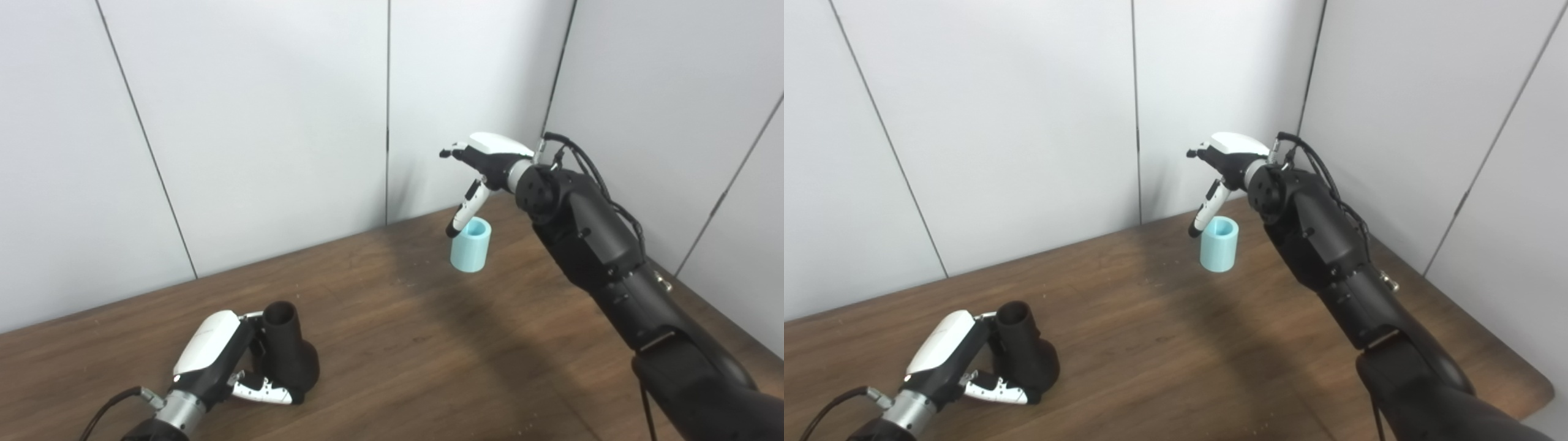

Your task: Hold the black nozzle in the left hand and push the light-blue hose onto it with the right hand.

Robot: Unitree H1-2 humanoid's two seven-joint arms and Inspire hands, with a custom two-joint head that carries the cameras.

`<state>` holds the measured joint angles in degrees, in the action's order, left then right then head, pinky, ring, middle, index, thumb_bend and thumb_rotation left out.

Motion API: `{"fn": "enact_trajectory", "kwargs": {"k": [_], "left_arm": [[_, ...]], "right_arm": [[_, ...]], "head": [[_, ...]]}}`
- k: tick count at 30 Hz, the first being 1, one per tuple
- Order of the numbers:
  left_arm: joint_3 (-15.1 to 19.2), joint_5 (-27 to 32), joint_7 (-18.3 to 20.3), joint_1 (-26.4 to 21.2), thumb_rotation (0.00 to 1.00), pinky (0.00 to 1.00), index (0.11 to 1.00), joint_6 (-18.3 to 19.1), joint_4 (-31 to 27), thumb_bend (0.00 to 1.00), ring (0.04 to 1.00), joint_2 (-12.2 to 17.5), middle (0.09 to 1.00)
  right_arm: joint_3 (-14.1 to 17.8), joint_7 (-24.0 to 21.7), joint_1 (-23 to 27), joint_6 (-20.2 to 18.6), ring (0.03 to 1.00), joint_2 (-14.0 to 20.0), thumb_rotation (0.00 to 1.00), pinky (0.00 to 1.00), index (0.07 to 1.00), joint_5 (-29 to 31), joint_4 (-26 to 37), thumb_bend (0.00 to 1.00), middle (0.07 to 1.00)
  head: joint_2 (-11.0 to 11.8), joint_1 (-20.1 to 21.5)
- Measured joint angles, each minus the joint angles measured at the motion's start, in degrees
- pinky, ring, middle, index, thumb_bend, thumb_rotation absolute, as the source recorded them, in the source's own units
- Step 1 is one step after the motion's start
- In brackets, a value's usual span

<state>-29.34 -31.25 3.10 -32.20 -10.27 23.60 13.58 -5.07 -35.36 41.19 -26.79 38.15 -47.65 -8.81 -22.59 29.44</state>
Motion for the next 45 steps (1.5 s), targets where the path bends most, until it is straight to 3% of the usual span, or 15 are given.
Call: {"fn": "enact_trajectory", "kwargs": {"k": [9, 12, 14, 22, 25, 30, 36, 45], "left_arm": [[0.0, 0.2, -0.3, -0.1, 0.00, 0.46, 0.504, -1.0, 0.4, 0.52, 0.502, 0.2, 0.458], [0.0, 0.2, -0.4, 0.0, 0.00, 0.46, 0.504, -1.1, 0.4, 0.52, 0.501, 0.2, 0.458], [0.0, 0.2, -0.5, 0.0, 0.00, 0.46, 0.504, -1.4, 0.5, 0.52, 0.500, 0.4, 0.457], [0.0, 0.3, -0.5, 0.0, 0.00, 0.46, 0.504, -1.5, 0.5, 0.52, 0.502, 0.4, 0.454], [0.0, 0.3, -0.5, 0.0, 0.00, 0.46, 0.503, -1.5, 0.5, 0.52, 0.502, 0.4, 0.457], [0.0, 0.5, -0.5, 0.1, 0.00, 0.46, 0.496, -1.5, 0.5, 0.53, 0.497, 0.4, 0.467], [0.0, 0.6, -0.5, 0.1, 0.00, 0.47, 0.494, -1.5, 0.5, 0.53, 0.497, 0.4, 0.470], [0.1, 0.6, -0.5, 0.4, 0.00, 0.48, 0.491, -1.4, 0.1, 0.53, 0.507, 0.4, 0.475]], "right_arm": [[-0.4, -6.5, 2.1, 0.0, 0.954, -0.1, 0.24, 0.82, 0.930, -1.5, -6.7, 0.89, 0.987], [-0.4, -7.3, 2.5, 0.0, 0.898, -0.2, 0.24, 0.71, 0.929, -2.4, -8.9, 0.89, 0.971], [-0.4, -7.7, 2.5, 0.0, 0.879, -0.6, 0.23, 0.69, 0.928, -2.7, -9.6, 0.88, 0.966], [-0.1, -8.1, 2.5, 0.0, 0.878, -1.8, 0.18, 0.81, 0.861, -3.0, -10.2, 0.87, 0.892], [-0.9, -7.3, 2.3, 0.0, 0.853, -1.7, 0.16, 0.82, 0.838, -2.9, -10.6, 0.86, 0.861], [-3.1, -3.5, 1.8, 0.3, 0.734, -1.7, 0.12, 0.67, 0.782, -0.8, -12.4, 0.83, 0.768], [-3.7, 1.5, 0.9, 0.5, 0.728, -1.8, 0.08, 0.65, 0.755, 3.2, -14.5, 0.81, 0.748], [-6.1, 5.4, 0.2, 0.6, 0.678, -1.8, 0.04, 0.60, 0.712, 6.1, -15.4, 0.77, 0.690]], "head": [[-0.1, -0.4], [-0.3, -0.5], [-0.5, -0.6], [-0.7, -0.8], [-0.7, -0.8], [-1.1, -1.8], [-1.7, -2.6], [-2.1, -2.7]]}}
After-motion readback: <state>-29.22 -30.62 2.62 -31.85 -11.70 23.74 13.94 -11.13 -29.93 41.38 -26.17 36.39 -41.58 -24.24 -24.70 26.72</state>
